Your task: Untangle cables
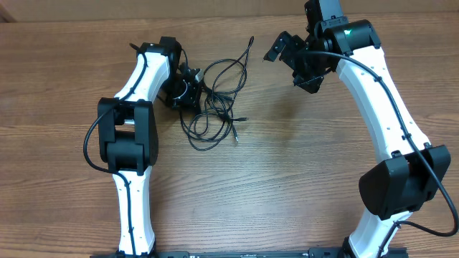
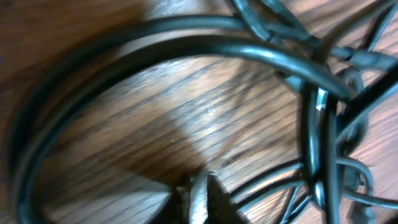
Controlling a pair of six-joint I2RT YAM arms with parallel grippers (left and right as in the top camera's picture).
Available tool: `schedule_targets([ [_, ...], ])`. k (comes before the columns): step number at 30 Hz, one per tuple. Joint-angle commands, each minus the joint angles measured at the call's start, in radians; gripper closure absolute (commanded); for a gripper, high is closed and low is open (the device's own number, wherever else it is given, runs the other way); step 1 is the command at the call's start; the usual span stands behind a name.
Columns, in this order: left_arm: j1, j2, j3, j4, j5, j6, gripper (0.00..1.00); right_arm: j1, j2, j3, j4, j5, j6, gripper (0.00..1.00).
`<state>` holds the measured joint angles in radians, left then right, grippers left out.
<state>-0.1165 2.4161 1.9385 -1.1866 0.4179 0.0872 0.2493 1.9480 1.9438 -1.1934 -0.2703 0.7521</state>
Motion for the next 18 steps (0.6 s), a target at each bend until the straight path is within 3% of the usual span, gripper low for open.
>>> schedule_targets([
  [1,-0.009,0.086,-0.040,0.037,-0.077,0.002,0.70,-0.003,0.002,-0.001,0.003,0.019,0.003,0.00],
  [4,-0.008,0.086,-0.040,0.037,-0.077,0.002,0.49,-0.003,0.002,-0.001,0.003,0.019,0.003,0.00],
  [6,-0.008,0.086,-0.040,0.040,-0.077,0.002,0.00,-0.003,0.002,-0.001,0.003,0.019,0.003,0.00],
  [18,-0.007,0.086,-0.040,0.098,-0.135,0.003,0.01,-0.003,0.002,-0.001,0.003,0.019,0.003,0.00],
])
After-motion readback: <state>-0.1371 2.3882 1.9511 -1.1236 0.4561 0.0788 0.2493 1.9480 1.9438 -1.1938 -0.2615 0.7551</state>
